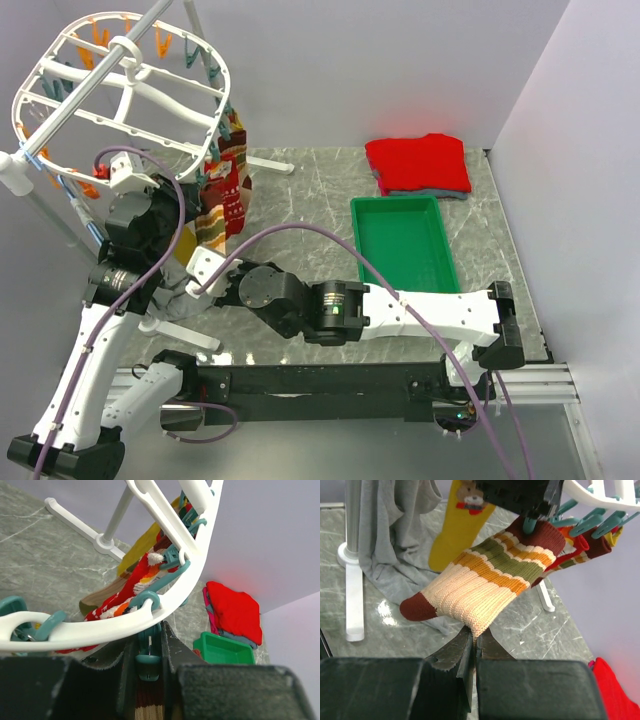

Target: Remove the socks clipped to the hanger

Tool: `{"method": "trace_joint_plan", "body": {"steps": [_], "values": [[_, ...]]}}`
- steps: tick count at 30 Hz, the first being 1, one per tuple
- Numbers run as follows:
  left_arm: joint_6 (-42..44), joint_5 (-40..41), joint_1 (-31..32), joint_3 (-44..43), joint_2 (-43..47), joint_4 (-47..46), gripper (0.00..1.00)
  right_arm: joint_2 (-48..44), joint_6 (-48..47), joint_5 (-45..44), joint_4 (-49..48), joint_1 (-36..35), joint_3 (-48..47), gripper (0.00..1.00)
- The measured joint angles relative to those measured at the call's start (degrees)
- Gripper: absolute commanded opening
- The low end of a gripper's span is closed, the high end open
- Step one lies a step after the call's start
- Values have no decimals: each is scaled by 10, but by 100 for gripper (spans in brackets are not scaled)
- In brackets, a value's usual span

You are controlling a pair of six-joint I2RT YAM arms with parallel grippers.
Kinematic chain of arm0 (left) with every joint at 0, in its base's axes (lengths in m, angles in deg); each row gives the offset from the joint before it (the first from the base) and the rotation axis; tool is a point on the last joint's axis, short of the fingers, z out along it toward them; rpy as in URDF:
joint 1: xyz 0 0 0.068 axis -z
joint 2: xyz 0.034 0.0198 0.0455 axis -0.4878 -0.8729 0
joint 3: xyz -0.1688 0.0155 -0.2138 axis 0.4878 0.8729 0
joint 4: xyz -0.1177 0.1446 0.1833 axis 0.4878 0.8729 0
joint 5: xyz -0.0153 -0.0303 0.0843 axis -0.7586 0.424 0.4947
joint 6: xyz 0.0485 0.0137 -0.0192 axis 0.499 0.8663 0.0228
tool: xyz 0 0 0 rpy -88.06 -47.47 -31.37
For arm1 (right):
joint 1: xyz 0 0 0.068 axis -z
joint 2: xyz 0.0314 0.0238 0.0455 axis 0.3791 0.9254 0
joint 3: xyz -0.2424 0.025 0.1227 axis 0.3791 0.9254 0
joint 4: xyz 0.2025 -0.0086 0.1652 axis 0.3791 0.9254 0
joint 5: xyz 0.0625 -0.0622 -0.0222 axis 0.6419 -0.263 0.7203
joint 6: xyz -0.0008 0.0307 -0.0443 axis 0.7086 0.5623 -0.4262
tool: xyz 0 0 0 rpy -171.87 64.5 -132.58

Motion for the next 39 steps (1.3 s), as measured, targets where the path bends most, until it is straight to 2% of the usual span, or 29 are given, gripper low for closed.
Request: {"method": "trace_joint_plan", "body": {"steps": [8,16,22,23,24,26,30,34,39], "values": [[5,-26,0,10,16,-12,1,-16,16,0,-15,3,45,0],[15,-66,0,9,30,-13,1,-65,71,55,-29,35,144,0],[19,-82,0,6,37,-7,1,-68,103,80,-33,63,169,0],[19,-83,0,5,39,-6,27,-68,107,85,-33,66,169,0],[19,-85,0,4,40,-6,47,-68,110,88,-34,68,169,0],[20,-89,0,-1,41,0,74,-68,111,95,-33,69,164,0],[17,-96,0,-14,40,13,84,-65,110,98,-25,63,133,0],[9,-94,0,-19,44,37,81,-52,98,75,-25,58,88,0],[-21,-70,0,-51,43,97,79,-43,60,23,-25,54,80,0]]}}
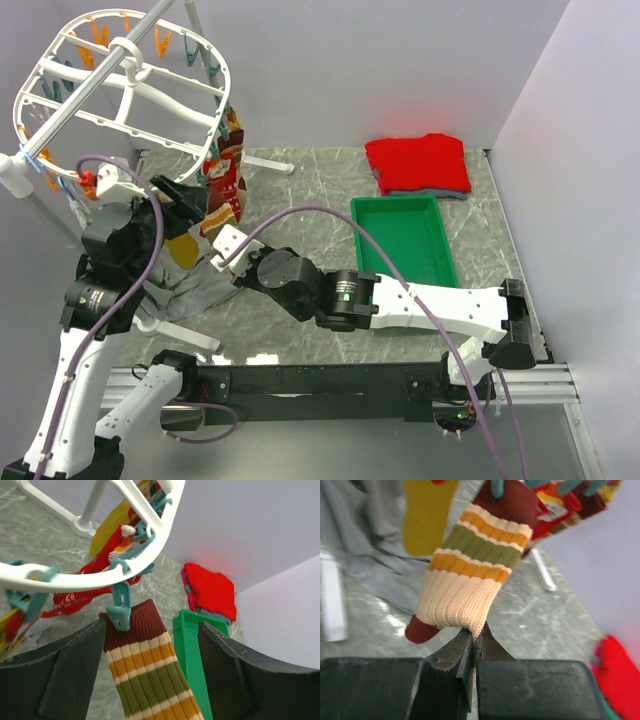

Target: Remove the socks clipped to the hanger

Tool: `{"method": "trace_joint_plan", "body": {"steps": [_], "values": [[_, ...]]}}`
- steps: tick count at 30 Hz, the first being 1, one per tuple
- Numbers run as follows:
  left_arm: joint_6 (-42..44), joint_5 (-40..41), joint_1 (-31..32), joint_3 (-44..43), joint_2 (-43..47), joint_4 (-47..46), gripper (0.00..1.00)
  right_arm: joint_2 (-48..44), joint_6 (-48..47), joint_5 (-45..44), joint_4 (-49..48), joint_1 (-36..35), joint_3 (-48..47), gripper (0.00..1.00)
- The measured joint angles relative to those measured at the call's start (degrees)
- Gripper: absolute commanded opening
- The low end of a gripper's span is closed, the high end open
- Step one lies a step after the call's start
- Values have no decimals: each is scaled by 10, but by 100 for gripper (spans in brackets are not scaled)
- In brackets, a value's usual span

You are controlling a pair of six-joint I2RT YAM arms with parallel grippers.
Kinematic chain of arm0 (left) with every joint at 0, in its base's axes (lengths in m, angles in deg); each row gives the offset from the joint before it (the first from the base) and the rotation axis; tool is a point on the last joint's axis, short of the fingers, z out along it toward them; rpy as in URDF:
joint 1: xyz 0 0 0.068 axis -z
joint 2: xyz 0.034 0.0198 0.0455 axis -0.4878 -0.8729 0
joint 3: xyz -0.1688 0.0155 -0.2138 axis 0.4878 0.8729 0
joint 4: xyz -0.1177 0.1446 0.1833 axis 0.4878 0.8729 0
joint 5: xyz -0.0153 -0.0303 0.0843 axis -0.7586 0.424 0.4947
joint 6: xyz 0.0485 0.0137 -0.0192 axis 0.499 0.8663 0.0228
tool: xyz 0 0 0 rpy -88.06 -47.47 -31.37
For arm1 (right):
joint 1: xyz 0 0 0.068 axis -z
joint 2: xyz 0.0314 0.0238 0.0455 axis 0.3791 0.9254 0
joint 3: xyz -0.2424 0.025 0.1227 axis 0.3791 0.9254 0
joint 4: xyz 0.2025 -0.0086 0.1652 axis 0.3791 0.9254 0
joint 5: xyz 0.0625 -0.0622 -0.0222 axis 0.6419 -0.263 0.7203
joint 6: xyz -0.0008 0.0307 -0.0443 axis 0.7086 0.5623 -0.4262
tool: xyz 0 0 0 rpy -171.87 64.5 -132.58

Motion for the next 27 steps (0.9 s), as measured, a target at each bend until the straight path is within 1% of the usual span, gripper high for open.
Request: {"method": "trace_joint_plan", "body": {"steps": [4,6,9,10,11,15,17,21,24,27], "values": [[-38,30,0,-40,-10,45,80,11,-37,-37,1,-5,0,0],[-55,40,0,-55,-15,62,79,13,-49,-43,3,-9,0,0],[-65,40,0,-54,-10,71,68,12,-58,-44,5,-13,0,0],[-66,37,0,-49,-3,68,60,12,-62,-43,5,-15,0,0],[-67,33,0,-42,1,65,58,11,-66,-42,6,-17,0,0],[-82,31,0,-38,3,76,61,8,-84,-37,9,-24,0,0],[-94,36,0,-61,-19,99,64,8,-103,-38,9,-26,0,0],[-113,34,0,-112,-74,122,63,8,-147,-60,2,-28,0,0],[-124,35,0,-123,-96,138,62,9,-195,-80,-22,-28,0,0],[-126,38,0,-147,-118,164,62,9,-250,-100,-75,-28,13,0]]}}
